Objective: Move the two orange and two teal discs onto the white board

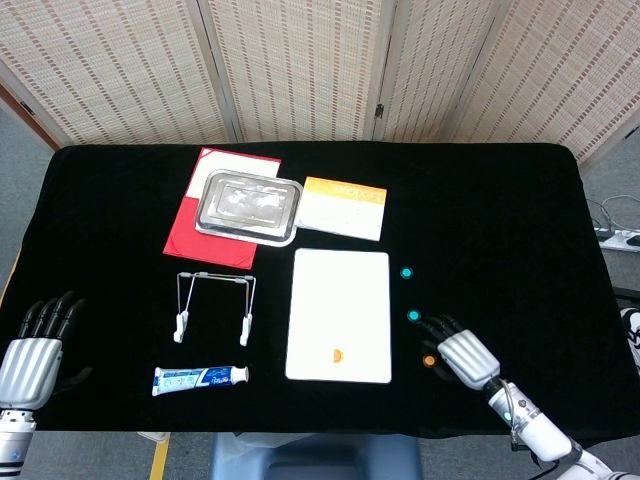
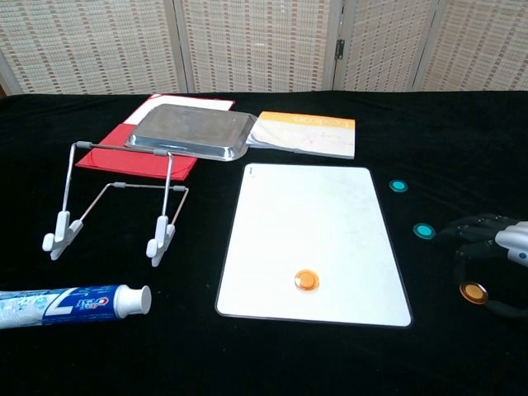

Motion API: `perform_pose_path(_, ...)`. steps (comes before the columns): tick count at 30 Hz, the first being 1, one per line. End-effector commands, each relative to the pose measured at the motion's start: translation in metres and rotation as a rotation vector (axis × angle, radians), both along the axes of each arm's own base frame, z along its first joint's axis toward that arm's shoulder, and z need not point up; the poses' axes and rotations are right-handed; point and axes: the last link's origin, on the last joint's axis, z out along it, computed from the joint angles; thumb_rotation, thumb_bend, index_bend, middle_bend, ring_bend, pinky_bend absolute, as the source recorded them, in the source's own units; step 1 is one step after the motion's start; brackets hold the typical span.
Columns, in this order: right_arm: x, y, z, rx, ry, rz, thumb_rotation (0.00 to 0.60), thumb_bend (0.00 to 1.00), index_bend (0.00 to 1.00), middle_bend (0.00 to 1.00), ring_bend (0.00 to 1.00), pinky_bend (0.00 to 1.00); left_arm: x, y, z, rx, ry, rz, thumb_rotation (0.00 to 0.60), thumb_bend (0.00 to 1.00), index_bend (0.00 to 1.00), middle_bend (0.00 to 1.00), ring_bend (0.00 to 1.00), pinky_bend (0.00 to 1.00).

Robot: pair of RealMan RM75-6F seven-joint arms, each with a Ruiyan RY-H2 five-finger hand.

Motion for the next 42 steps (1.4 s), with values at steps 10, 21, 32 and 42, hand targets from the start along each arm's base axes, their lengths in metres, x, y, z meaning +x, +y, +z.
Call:
perform_pose_path(10,0.042,-0.013,0.009,-0.005,-0.07,0.109,0.6,0.45,0.55,0.2,0.06,0.0,0.002,0.001,0.0,-0.001,-0.003,-0.007,0.6,0.15,0.0,0.0,0.0,0.0)
perform_pose_path(21,0.101,-0.042,-0.026,0.062,-0.058,0.192,0.6,0.45,0.53,0.19,0.06,0.0,0.0,-0.003,0.003,0.005,0.001,0.003,0.6,0.15,0.0,0.0,0.0,0.0)
perform_pose_path(32,0.116,-0.043,-0.044,0.102,-0.038,0.208,0.6,0.45,0.52,0.18,0.05,0.0,-0.004,-0.003,0.002,0.004,-0.001,0.013,0.6,0.15,0.0,0.0,0.0,0.0)
perform_pose_path(42,0.122,-0.042,-0.051,0.115,-0.039,0.221,0.6,0.45,0.5,0.18,0.04,0.0,-0.006,-0.003,0.001,0.003,-0.003,0.016,0.6,0.15,0.0,0.0,0.0,0.0)
